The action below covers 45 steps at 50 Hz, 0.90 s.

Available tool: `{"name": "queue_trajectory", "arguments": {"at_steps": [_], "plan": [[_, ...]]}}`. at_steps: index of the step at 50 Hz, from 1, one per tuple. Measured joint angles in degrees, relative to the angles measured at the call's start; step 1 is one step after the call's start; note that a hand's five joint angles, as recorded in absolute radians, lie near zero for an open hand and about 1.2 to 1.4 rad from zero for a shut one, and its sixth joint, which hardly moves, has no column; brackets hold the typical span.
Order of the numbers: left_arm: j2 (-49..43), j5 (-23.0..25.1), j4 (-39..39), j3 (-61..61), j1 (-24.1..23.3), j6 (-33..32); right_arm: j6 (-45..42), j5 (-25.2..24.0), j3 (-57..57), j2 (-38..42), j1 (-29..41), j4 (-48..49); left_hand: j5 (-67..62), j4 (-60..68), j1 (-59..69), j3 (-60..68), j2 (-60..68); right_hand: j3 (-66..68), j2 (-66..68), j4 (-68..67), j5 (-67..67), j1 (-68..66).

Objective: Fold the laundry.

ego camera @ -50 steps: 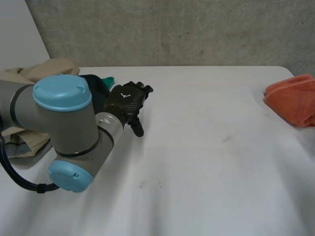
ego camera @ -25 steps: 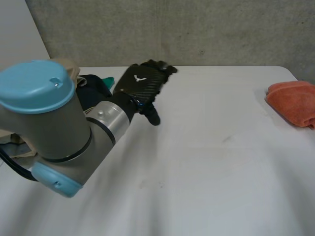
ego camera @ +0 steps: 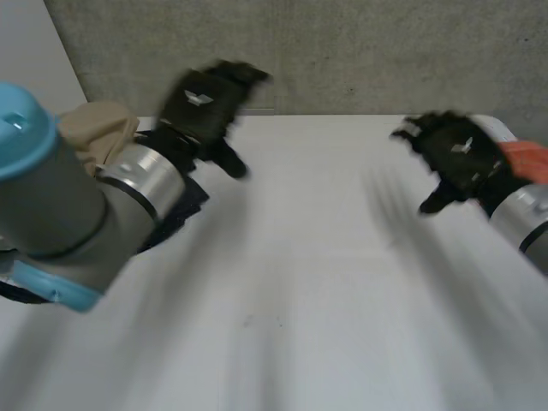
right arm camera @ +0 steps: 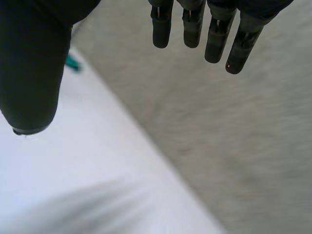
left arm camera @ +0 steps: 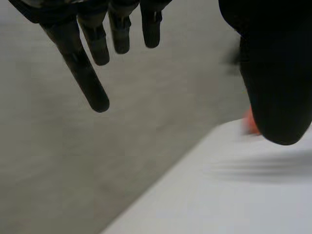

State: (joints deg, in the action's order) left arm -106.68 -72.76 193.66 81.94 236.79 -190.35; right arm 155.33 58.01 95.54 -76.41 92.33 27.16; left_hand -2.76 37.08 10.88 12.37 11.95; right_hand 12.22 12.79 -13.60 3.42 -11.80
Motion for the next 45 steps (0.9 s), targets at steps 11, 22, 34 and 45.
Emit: {"name": "queue_trajectory", "arguments": {"at_steps": [11, 22, 34, 45], "plan": [[-4.23, -18.74, 3.72, -1.74, 23.29, -9.8, -1.03, -0.76, 7.94, 0.13, 6.94, -18.2, 0.0, 0.0, 0.0, 0.0, 0.0, 0.0, 0.0, 0.0, -0.02, 0.0], [-18.4, -18.5, 3.83, -5.77, 38.0, -26.16, -2.68, -0.13, 8.31, 3.25, 7.11, -17.62, -4.88, -0.39, 7.57, 4.84, 5.23, 0.0, 0.0, 0.0, -0.02, 0.0], [-18.68, -14.71, 5.0, -10.47, 34.11, -23.23, -2.77, 0.47, 8.15, 3.59, 6.46, -17.56, -51.2, 31.83, 49.98, 52.75, 55.3, 0.0, 0.0, 0.0, -0.02, 0.0], [-5.77, -14.45, 7.94, -13.08, 13.66, -11.66, -0.98, 8.8, 7.43, 2.78, 6.23, -15.28, -52.85, 32.2, 52.81, 53.7, 55.84, 0.0, 0.0, 0.0, -0.02, 0.0]]}}
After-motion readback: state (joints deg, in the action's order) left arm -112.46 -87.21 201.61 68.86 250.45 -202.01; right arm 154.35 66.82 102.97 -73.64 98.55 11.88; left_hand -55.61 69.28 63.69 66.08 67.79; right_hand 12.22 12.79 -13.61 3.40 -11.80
